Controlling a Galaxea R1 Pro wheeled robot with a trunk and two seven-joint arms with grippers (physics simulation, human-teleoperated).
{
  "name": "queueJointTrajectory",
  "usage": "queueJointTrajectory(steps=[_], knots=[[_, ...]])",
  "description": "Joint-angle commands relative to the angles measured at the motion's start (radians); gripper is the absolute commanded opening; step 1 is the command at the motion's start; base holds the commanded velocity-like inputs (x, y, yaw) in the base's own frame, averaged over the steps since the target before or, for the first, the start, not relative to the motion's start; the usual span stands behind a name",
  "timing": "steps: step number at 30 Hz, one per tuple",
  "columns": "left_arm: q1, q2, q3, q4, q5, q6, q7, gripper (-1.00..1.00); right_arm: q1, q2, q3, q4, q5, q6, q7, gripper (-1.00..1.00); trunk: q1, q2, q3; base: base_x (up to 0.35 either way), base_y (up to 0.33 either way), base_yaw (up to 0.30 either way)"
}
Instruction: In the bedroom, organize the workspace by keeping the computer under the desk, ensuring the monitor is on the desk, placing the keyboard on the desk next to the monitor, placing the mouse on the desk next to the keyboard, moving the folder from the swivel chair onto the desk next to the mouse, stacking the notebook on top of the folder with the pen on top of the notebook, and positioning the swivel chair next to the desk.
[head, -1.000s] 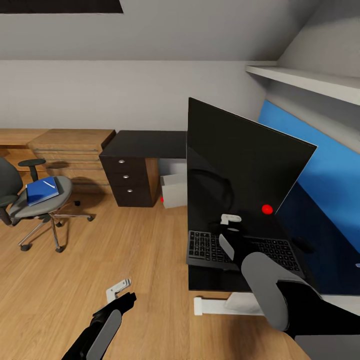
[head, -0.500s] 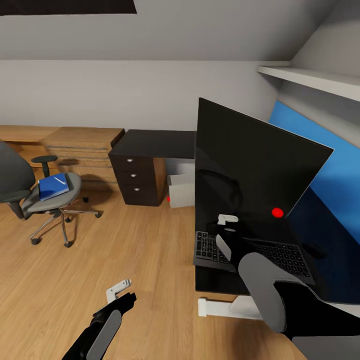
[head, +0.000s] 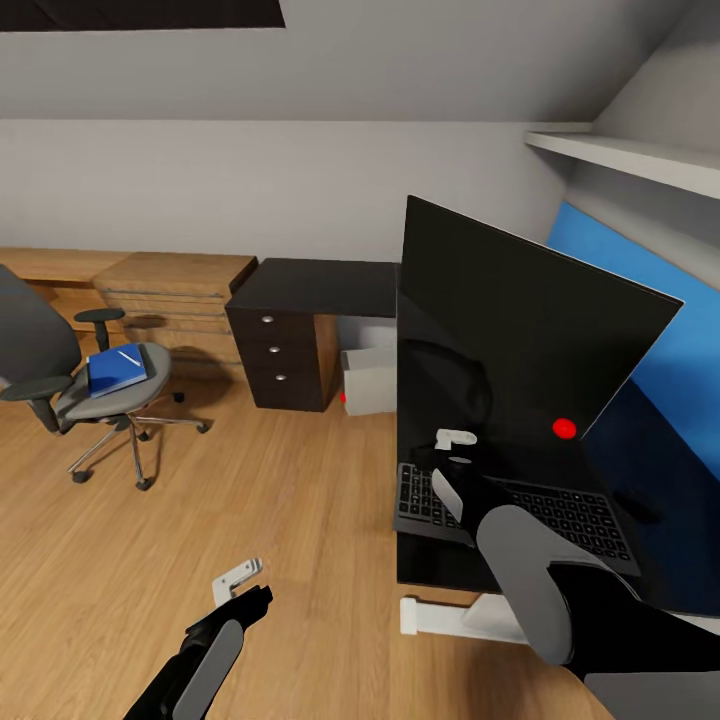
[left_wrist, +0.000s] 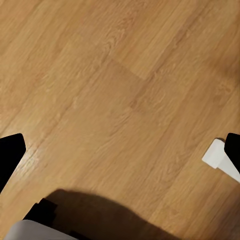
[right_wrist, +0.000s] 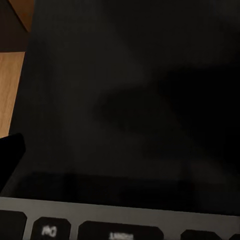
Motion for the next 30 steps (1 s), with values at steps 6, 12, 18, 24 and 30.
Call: queueJointTrajectory(steps=[6, 12, 18, 24, 30], knots=[[0.000, 0.000, -0.002, -0.001, 0.005, 0.003, 0.007, 1.00, 0.000, 0.000, -0.006, -0.002, 0.003, 0.006, -0.002, 1.00, 0.000, -0.001, -0.001, 0.092, 0.000, 0.002], [0.000, 0.000, -0.003, 0.000, 0.005, 0.003, 0.008, 1.00, 0.000, -0.003, -0.006, -0.002, 0.003, 0.010, -0.004, 1.00, 0.000, -0.001, -0.001, 0.107, 0.000, 0.000], [0.000, 0.000, -0.004, 0.001, 0.005, 0.003, 0.009, 1.00, 0.000, -0.004, -0.005, -0.003, 0.005, 0.044, -0.008, 1.00, 0.000, -0.001, -0.001, 0.014, 0.000, 0.000], [0.000, 0.000, -0.004, 0.001, 0.005, 0.003, 0.009, 1.00, 0.000, -0.003, -0.004, -0.003, 0.006, 0.087, -0.009, 1.00, 0.000, -0.001, -0.001, 0.002, 0.000, 0.000], [0.000, 0.000, -0.004, 0.001, 0.005, 0.003, 0.009, 1.00, 0.000, -0.003, 0.004, -0.003, 0.019, 0.108, -0.010, 1.00, 0.000, -0.001, -0.001, 0.000, 0.000, 0.000]])
